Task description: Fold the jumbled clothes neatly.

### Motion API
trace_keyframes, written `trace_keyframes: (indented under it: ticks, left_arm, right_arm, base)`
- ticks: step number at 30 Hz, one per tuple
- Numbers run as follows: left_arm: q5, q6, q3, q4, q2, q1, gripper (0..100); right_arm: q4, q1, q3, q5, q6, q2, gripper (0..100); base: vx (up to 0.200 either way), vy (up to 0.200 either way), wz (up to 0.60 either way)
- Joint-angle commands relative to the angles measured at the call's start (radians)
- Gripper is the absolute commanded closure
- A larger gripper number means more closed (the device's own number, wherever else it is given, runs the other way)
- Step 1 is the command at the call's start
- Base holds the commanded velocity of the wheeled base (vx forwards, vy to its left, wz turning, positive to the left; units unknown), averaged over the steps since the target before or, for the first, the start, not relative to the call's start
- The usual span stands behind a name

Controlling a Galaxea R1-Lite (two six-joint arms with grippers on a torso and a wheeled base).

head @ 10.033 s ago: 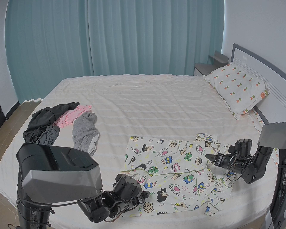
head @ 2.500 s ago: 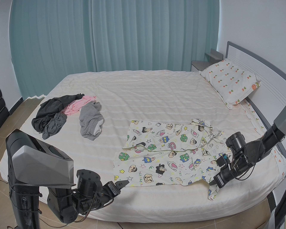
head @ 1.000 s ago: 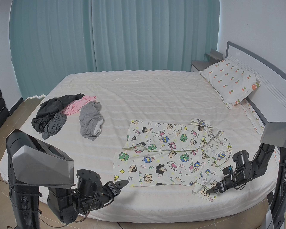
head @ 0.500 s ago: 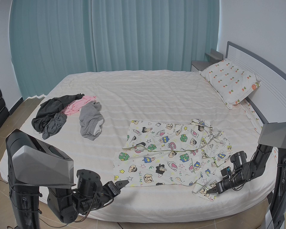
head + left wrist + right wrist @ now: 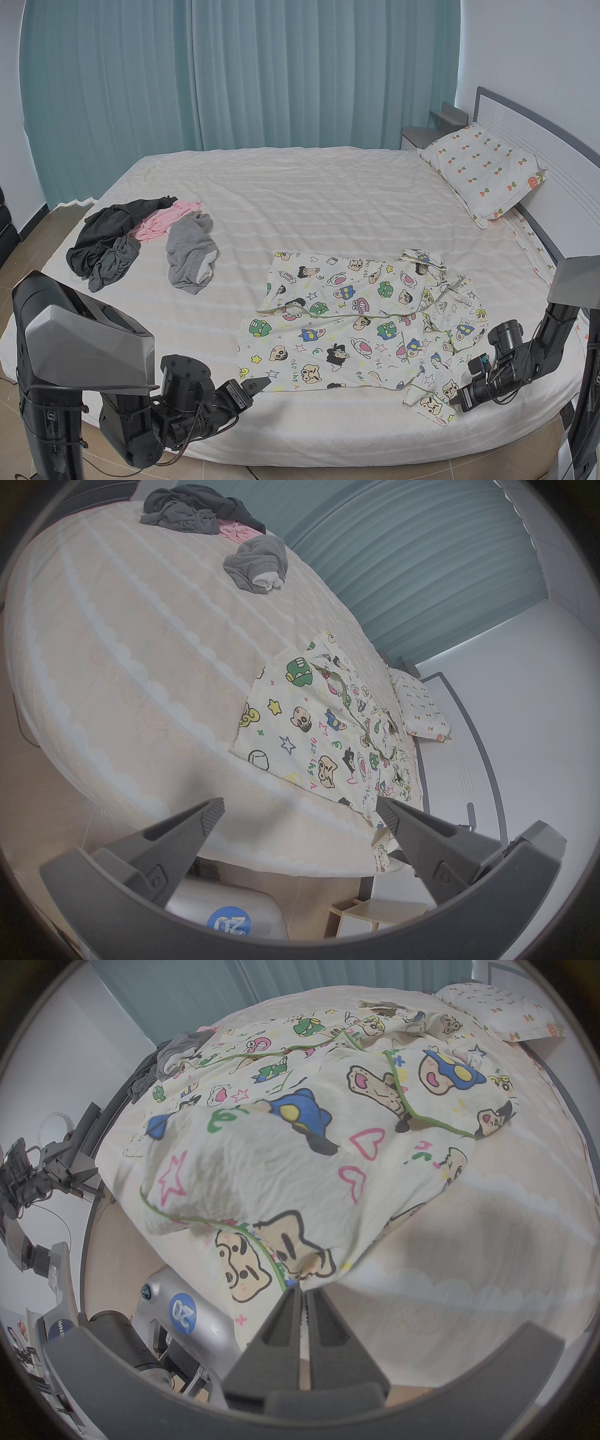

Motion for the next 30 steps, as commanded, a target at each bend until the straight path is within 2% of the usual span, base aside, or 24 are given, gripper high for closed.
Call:
trace_keyframes:
  ticks: [1,9,14,18,23,26,29,30]
  left_arm:
    - [0.000,0.000,0.000,-0.001,0.001,0.000,0]
    - [0.000,0.000,0.000,-0.001,0.001,0.000,0]
    - [0.000,0.001,-0.004,-0.001,0.004,-0.003,0]
    - [0.060,0.006,-0.014,0.001,0.017,-0.003,0]
    - [0.117,0.037,-0.034,0.007,0.023,-0.003,0]
    - [0.125,0.037,-0.080,0.030,0.026,-0.003,0]
    - [0.134,0.053,-0.170,0.170,0.037,-0.014,0]
    - [0.134,0.053,-0.170,0.170,0.037,-0.014,0]
  right_arm:
    - [0.003,-0.024,0.027,0.003,-0.003,-0.043,100]
    - [0.019,-0.082,0.027,0.000,-0.017,-0.063,100]
    - [0.106,-0.119,0.018,-0.002,-0.059,-0.097,100]
    - [0.158,-0.160,0.009,-0.002,-0.094,-0.117,100]
    - [0.167,-0.180,0.017,0.014,-0.098,-0.114,100]
    - [0.166,-0.191,0.033,0.058,-0.097,-0.121,100]
    - [0.163,-0.211,0.056,0.086,-0.098,-0.140,100]
    - [0.163,-0.211,0.056,0.086,-0.098,-0.140,100]
  base:
    - [0.000,0.000,0.00]
    - [0.000,0.000,0.00]
    - [0.000,0.000,0.00]
    - [0.000,0.000,0.00]
    - [0.000,0.000,0.00]
    - [0.000,0.000,0.00]
    - [0.000,0.000,0.00]
    - [0.000,0.000,0.00]
